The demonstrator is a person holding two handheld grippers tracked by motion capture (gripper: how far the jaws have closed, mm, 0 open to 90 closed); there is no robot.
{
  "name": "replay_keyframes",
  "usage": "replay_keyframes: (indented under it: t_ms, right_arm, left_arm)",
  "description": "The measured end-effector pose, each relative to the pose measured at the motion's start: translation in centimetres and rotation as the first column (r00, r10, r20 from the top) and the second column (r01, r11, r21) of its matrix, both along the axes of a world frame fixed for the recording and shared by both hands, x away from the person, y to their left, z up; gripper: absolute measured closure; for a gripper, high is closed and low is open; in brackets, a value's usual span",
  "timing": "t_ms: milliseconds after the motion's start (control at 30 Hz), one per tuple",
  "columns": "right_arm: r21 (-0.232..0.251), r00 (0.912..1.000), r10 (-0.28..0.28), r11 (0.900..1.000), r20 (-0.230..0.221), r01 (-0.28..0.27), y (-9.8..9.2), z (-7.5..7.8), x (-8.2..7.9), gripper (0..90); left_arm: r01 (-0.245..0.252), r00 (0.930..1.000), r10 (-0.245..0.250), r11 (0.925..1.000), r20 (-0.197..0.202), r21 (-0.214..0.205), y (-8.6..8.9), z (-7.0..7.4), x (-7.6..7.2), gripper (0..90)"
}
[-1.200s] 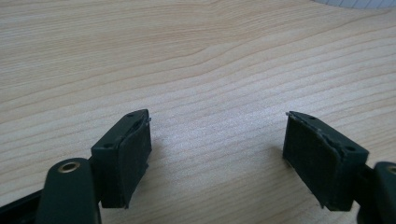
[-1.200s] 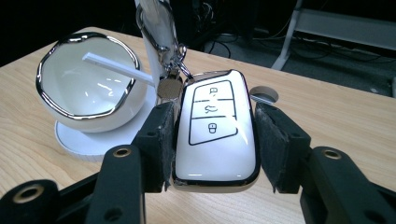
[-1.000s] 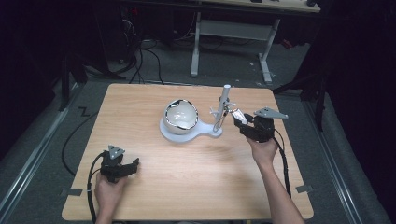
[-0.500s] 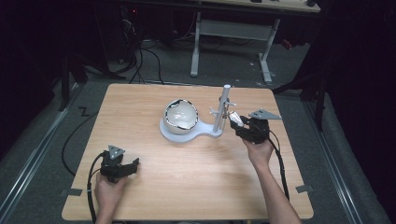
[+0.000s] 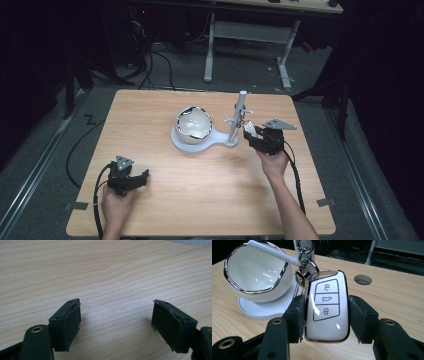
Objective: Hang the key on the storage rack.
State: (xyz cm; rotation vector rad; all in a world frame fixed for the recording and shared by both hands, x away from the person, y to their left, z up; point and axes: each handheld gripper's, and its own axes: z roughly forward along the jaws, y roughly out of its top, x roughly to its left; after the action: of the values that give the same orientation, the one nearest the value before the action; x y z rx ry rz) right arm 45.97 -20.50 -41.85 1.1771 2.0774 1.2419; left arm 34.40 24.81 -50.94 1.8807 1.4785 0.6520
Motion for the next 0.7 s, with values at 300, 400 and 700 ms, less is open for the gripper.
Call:
replay_keyframes:
  t_ms: [300, 400, 700]
  right_arm:
    - [-0.017, 0.9999, -0.015, 0.9997, -0.004, 0.015, 0.21, -0.31, 0.15, 49.2]
    - [-0.02, 0.9998, -0.019, 0.9996, -0.009, 0.019, 0.25, -0.37, 0.26, 48.9]
    - [-0.023, 0.9997, -0.016, 0.9996, -0.019, 0.016, 0.15, -0.44, 0.27, 47.7]
  left_arm:
    - [0.0, 1.0, 0.0, 1.0, 0.0, 0.0, 0.0, 0.0, 0.0, 23.8]
    - [0.0, 1.0, 0.0, 1.0, 0.0, 0.0, 0.0, 0.0, 0.0, 23.8]
    - [0.001, 1.0, -0.001, 1.0, -0.001, 0.002, 0.01, 0.01, 0.0, 23.8]
